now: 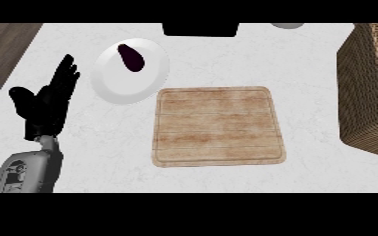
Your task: Pick the lemon from the cutting board and place it in the basket
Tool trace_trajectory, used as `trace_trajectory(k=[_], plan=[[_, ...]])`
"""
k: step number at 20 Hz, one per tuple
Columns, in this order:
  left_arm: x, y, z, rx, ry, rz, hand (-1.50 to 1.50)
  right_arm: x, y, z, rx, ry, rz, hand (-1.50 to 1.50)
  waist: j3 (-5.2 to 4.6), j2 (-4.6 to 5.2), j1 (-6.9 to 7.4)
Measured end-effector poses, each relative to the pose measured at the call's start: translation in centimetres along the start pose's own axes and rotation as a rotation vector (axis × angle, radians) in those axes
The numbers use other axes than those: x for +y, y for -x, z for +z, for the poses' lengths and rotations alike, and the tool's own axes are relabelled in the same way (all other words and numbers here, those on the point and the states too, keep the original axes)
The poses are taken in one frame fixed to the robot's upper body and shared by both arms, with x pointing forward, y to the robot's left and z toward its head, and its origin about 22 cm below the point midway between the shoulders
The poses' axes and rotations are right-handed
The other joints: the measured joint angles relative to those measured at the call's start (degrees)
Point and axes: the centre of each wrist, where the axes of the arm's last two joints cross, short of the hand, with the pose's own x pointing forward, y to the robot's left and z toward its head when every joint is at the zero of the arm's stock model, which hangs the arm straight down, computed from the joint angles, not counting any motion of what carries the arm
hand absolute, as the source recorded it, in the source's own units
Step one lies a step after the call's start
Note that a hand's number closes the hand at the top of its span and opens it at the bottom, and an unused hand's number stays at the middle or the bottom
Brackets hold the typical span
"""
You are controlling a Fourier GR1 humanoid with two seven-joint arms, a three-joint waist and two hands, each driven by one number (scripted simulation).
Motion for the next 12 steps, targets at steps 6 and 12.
trace_trajectory(k=[6,12], plan=[[-0.3,0.7,0.0,0.000,-0.004,-0.004,0.00,1.3,0.4,-0.1,0.005,0.002,0.004,1.50,0.03,0.02,-0.11],[-0.1,0.1,0.2,-0.002,-0.001,-0.003,0.00,2.4,0.9,0.2,0.020,-0.008,0.047,1.50,0.03,0.07,0.23]])
